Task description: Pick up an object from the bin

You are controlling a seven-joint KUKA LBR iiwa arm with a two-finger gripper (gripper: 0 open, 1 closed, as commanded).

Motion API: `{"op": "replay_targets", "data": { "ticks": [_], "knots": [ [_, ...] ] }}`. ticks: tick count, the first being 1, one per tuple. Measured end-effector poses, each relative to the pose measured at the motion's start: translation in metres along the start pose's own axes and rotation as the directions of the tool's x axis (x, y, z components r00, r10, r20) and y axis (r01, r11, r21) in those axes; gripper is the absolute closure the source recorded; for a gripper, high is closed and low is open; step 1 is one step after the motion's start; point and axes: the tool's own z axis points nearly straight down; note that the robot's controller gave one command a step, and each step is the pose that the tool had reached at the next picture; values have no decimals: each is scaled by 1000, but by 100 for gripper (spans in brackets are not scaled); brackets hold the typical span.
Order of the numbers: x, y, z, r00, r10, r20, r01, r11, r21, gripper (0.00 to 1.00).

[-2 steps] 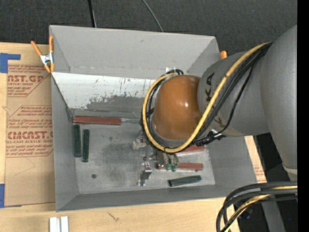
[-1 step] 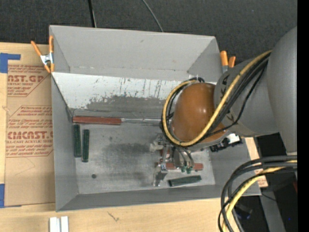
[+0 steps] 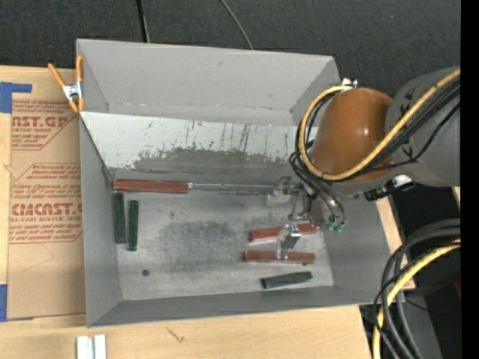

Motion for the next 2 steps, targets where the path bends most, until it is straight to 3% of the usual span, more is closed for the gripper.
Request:
{"op": "replay_targets", "data": {
  "ticks": [1,2],
  "knots": [
    [7,-1,21,1000,10,4,-10,1000,-1,0],
    [9,-27,77,996,84,5,-84,996,-2,0]
  ]
}}
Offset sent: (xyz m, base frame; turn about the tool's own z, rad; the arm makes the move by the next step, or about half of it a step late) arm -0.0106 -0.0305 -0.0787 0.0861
